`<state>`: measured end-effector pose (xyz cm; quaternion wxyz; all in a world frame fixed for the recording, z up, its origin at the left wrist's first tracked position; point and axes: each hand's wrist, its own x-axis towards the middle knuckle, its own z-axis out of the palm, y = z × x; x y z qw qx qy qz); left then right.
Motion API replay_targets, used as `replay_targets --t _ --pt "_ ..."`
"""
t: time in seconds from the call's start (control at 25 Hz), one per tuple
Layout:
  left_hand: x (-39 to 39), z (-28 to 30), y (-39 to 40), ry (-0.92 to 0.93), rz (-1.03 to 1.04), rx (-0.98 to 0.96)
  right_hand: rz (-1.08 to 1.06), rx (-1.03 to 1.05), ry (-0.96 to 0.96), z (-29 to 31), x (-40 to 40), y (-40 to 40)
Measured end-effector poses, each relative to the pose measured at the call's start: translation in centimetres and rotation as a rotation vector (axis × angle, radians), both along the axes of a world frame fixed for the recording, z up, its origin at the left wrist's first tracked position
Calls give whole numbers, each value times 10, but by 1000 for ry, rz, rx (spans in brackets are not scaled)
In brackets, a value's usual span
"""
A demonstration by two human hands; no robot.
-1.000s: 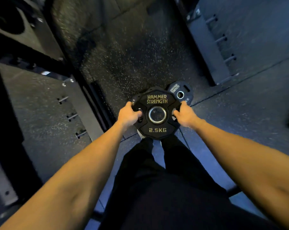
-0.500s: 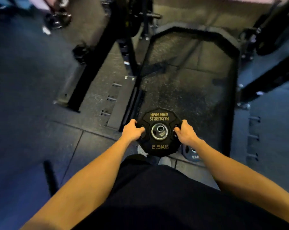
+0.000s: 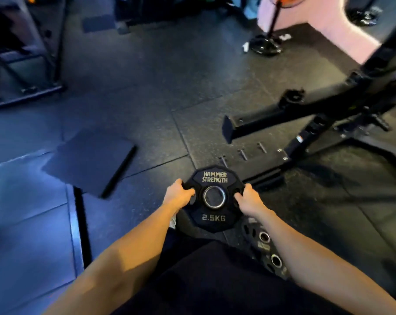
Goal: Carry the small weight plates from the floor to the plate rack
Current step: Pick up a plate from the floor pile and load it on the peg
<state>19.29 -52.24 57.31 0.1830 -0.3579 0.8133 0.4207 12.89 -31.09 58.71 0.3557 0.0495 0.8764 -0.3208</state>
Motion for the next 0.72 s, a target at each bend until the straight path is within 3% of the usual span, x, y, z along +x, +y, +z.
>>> replay_targets --t 0.16,0.36,0.72 --pt "-16 -13 -100 5 146 -1 121 -2 5 -13 -39 -107" --pt "-75 -6 -228 10 117 -31 142 -9 0 -10 -96 -232" --pt "-284 7 -349 51 22 -32 23 -51 50 -7 -281 -345"
